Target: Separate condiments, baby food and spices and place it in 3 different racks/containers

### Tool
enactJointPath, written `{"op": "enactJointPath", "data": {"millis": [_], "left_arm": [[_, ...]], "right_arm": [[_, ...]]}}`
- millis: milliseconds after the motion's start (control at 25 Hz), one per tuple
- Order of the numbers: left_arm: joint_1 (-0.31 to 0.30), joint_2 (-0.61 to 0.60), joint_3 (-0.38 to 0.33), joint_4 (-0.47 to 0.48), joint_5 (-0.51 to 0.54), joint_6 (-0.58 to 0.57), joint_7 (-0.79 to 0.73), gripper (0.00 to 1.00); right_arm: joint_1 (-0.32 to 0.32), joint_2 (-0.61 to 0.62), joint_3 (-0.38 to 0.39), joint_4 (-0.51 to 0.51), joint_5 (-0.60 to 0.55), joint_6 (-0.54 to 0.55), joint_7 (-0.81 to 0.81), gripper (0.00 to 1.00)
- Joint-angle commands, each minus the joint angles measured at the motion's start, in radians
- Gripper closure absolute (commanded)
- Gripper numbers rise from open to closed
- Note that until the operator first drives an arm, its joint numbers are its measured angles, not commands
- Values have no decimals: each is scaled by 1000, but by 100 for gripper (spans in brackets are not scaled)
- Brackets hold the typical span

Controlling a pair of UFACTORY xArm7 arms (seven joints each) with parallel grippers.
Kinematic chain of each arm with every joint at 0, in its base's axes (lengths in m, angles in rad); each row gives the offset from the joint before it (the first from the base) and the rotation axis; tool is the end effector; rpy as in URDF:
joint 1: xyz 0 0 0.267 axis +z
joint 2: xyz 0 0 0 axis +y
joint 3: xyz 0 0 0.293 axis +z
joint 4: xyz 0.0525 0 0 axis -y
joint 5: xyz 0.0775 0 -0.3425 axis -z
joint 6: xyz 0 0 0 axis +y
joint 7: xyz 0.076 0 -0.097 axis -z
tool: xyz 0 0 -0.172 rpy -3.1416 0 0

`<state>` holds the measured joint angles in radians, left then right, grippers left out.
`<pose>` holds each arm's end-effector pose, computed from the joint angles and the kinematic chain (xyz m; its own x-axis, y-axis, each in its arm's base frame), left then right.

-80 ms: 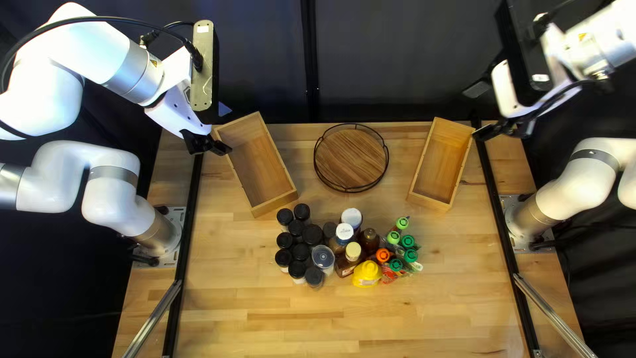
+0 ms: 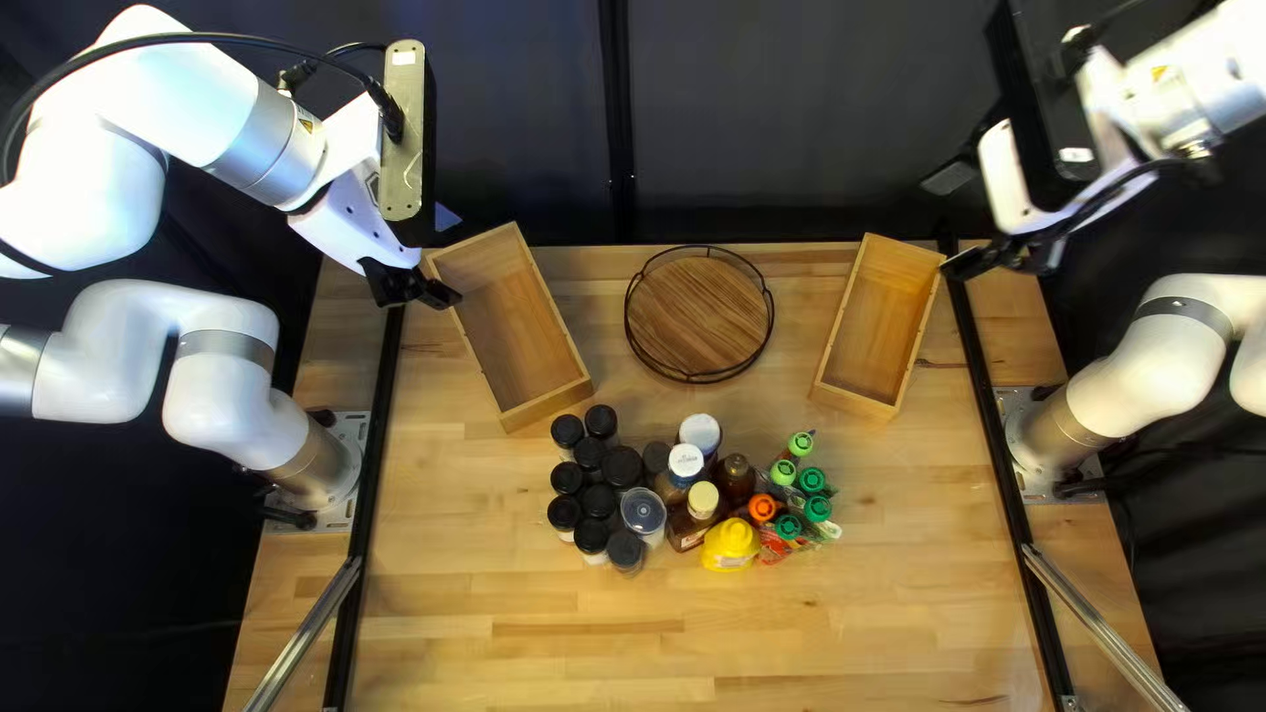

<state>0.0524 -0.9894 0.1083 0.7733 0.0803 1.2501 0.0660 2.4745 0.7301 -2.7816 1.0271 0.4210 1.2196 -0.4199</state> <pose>0.2984 0.0657 0.4137 0.8719 0.0506 0.4871 0.0694 -0.9974 -0.0206 0.3971 -0.0146 0.4476 0.8615 0.0460 0.5057 0.0353 -0.9989 0.0307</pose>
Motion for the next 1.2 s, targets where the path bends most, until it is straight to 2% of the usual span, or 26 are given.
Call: {"op": "enactJointPath", "data": {"millis": [40,360,480,640,680,760,800,920,1080,1200], "left_arm": [[0,0,0,0,0,0,0,0],[0,0,0,0,0,0,0,0],[0,0,0,0,0,0,0,0],[0,0,0,0,0,0,0,0],[0,0,0,0,0,0,0,0],[0,0,0,0,0,0,0,0],[0,0,0,0,0,0,0,0],[0,0,0,0,0,0,0,0],[0,0,0,0,0,0,0,0],[0,0,0,0,0,0,0,0]], "right_arm": [[-39,-169,141,86,-32,-49,99,0],[-93,-465,375,242,-208,-42,306,0],[-110,-565,494,256,-364,-74,505,0],[-105,-714,608,316,-605,-20,857,0],[-92,-746,616,335,-643,2,915,0],[-11,-870,617,415,-779,85,1108,0],[49,-931,601,459,-839,125,1204,0],[152,-1020,561,539,-897,188,1349,0],[234,-1096,531,608,-934,237,1473,0],[244,-1110,523,600,-936,219,1522,0]]}}
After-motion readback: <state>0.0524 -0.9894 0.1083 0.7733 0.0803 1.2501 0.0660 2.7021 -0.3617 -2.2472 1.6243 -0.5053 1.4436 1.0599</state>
